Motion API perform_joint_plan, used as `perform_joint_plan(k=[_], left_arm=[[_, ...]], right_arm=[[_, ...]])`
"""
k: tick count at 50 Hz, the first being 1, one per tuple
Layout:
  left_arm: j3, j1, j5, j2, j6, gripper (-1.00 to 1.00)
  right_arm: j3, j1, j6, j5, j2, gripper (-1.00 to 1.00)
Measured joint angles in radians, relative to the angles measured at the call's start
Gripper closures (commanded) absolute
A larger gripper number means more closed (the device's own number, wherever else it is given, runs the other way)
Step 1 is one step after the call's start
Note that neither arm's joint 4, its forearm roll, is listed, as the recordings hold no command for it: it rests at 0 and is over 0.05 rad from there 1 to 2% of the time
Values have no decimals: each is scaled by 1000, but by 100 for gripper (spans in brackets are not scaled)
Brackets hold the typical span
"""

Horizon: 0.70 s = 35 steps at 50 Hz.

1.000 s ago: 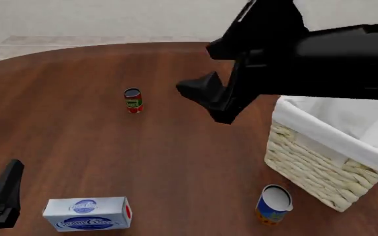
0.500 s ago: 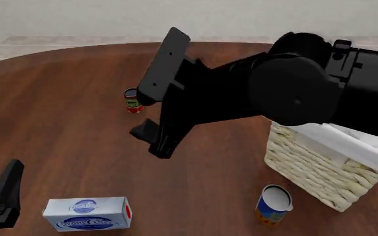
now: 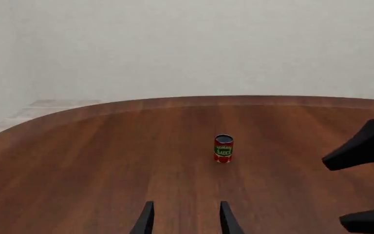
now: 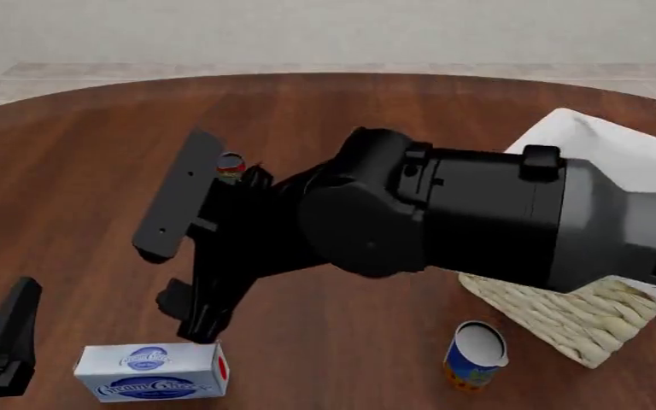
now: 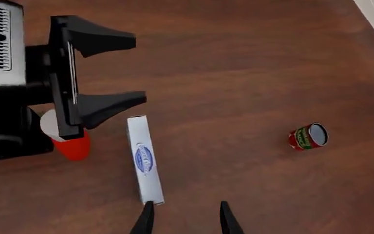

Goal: Pick up the cream cheese box, and put it in the basket.

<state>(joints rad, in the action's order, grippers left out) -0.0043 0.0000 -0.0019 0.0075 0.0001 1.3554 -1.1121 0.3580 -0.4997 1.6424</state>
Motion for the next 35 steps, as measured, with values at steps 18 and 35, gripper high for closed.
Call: perform_joint_plan(k=[18, 35], left_arm=[[0, 0, 0, 0, 0, -100], [0, 0, 0, 0, 0, -100]], right_arm=[[35, -37, -9, 55, 130, -100], [91, -49, -20, 79, 252, -100]])
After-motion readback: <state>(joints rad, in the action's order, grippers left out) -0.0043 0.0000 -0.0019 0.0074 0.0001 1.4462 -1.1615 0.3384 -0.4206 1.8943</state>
